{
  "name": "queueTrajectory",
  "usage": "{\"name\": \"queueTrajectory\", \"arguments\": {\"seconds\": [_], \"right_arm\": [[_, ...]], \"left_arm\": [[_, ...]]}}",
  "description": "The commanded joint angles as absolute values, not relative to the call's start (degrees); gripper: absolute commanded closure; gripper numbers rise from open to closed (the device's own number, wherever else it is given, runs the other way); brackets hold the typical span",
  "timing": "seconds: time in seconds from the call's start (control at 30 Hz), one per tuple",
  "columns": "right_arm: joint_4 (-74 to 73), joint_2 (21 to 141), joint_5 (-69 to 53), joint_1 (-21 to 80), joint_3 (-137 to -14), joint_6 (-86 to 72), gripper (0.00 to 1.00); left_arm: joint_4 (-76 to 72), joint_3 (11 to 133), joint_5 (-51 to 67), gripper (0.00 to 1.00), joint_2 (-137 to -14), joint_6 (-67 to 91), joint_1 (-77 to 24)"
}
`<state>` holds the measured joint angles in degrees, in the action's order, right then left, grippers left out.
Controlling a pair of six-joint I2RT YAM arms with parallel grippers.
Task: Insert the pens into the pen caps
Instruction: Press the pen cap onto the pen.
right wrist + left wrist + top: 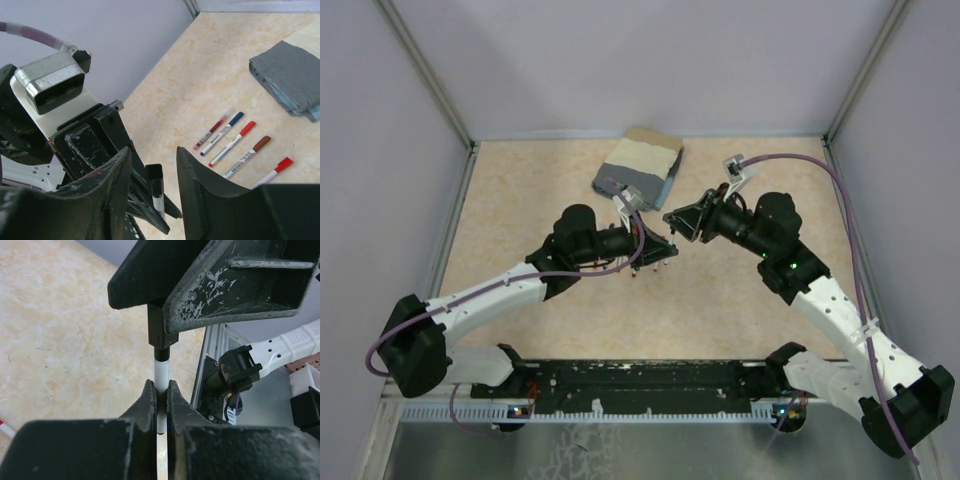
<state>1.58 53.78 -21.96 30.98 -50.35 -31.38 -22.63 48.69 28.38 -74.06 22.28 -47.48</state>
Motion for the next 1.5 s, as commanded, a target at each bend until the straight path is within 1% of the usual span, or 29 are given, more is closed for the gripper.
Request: {"name": "queueTrajectory", "arguments": {"seconds": [0.0,0.2,0.27,0.43,0.47,0.57,0.7,0.73,0.83,0.93,1.17,1.33,1.47], "right_arm": [[-0.42,54.21,-23.4,31.2,-53.62,-29.6,0.62],[-2.93,54.84,-23.05,31.28,-53.16,-28.94,0.72],[-3.33,54.76,-22.99,31.29,-52.87,-28.84,0.78],[-2.41,54.26,-23.83,31.25,-50.99,-28.4,0.98],[-1.89,54.02,-24.05,31.31,-50.31,-28.54,1.0],[-1.98,53.71,-24.46,31.91,-48.84,-29.04,1.0],[-6.12,54.06,-21.38,35.73,-47.73,-28.5,1.0],[-6.79,54.28,-20.87,37.25,-47.12,-28.59,1.0],[-9.53,53.92,-14.33,45.19,-44.41,-29.17,1.0],[-9.52,52.6,-10.21,50.83,-39.99,-33.09,1.0],[-7.12,51.86,-6.98,59.84,-29.91,-39.51,1.0],[-5.72,51.66,-6.88,61.44,-27.88,-40.59,1.0],[-8.46,49.98,-2.89,60.82,-32.61,-38.1,1.0]], "left_arm": [[-22.53,50.56,29.94,1.0,-74.62,22.22,-47.37],[-22.39,51.28,29.91,1.0,-74.89,22.1,-47.35],[-22.41,51.42,29.96,1.0,-74.91,22.06,-47.34],[-21.95,52.54,28.46,1.0,-74.91,21.56,-47.37],[-21.43,52.97,27.55,1.0,-74.82,21.1,-47.37],[-19.6,55.0,24.59,1.0,-74.16,19.23,-47.37],[-21.01,56.98,23.94,1.0,-72.41,17.98,-47.42],[-21.12,57.3,23.4,1.0,-71.97,17.78,-47.4],[-21.93,57.85,21.4,1.0,-70.69,16.64,-47.46],[-23.33,58.17,20.43,1.0,-69.49,16.5,-47.46],[-27.6,58.42,18.02,1.0,-67.15,17.19,-47.46],[-27.81,60.84,18.67,1.0,-68.55,17.31,-47.32],[-24.44,63.12,20.22,1.0,-71.21,16.33,-47.37]]}}
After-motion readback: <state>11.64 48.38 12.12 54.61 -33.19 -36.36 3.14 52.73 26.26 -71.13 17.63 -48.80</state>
